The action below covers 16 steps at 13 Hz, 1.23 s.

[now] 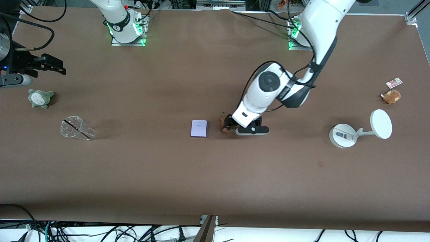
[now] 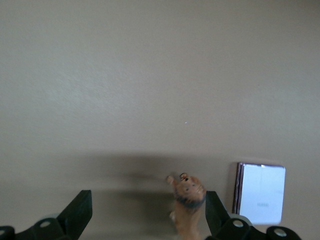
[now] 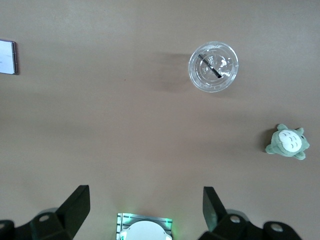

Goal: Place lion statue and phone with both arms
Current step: 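Lower the left gripper and close it on the lion statue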

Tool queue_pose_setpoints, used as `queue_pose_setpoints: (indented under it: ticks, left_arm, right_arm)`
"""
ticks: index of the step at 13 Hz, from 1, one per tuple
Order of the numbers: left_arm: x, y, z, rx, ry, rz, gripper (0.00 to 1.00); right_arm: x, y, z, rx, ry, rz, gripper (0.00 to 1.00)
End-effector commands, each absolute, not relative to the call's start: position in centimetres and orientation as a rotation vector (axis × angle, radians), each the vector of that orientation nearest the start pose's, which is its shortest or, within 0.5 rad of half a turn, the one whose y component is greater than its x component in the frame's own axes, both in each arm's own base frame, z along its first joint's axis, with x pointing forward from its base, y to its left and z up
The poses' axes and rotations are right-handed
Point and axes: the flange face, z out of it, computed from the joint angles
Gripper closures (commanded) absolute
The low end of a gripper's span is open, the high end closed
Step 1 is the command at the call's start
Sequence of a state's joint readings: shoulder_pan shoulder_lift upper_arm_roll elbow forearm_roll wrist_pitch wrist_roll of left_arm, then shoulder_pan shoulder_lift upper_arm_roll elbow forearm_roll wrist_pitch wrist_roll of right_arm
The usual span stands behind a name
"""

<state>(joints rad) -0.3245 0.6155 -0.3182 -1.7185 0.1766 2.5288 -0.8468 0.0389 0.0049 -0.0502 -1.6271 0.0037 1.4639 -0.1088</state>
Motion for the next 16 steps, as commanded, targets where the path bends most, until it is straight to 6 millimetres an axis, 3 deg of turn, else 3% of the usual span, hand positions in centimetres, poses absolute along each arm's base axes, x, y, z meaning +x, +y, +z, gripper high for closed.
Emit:
queue_pose_setpoints:
  ticks: [1, 5, 9, 10, 11, 12, 14, 16]
  left_arm:
    - [56.1, -43.0, 26.1, -3.315, -0.410, -0.249, 0.00]
    - [56.1, -45.6, 23.0, -3.299, -0.334, -0.274, 0.00]
    - [55.2, -46.3, 21.0, -3.282, -0.294, -0.246, 0.00]
    - [55.1, -46.1, 20.8, -3.273, -0.276, -0.253, 0.07]
    - [55.1, -46.1, 20.7, -3.271, -0.263, -0.258, 0.40]
    - [55.1, -46.1, 20.7, -3.269, -0.263, -0.256, 0.64]
    - [55.0, -46.0, 20.4, -3.260, -0.250, -0.253, 0.83]
    - [55.1, -45.7, 20.9, -3.250, -0.247, -0.251, 0.91]
  right_arm:
    - [54.1, -0.6, 59.3, -3.127, -0.153, 0.273, 0.00]
    - [54.1, -0.6, 59.3, -3.127, -0.153, 0.273, 0.00]
    - [54.1, -0.6, 59.3, -3.127, -0.155, 0.273, 0.00]
    - [54.1, -0.6, 59.2, -3.127, -0.153, 0.275, 0.00]
    - [54.1, -0.6, 59.2, -3.127, -0.153, 0.275, 0.00]
    - [54.1, -0.6, 59.2, -3.127, -0.155, 0.275, 0.00]
    - [54.1, -0.6, 59.2, -3.127, -0.155, 0.275, 0.00]
    - [54.1, -0.6, 59.2, -3.127, -0.155, 0.275, 0.00]
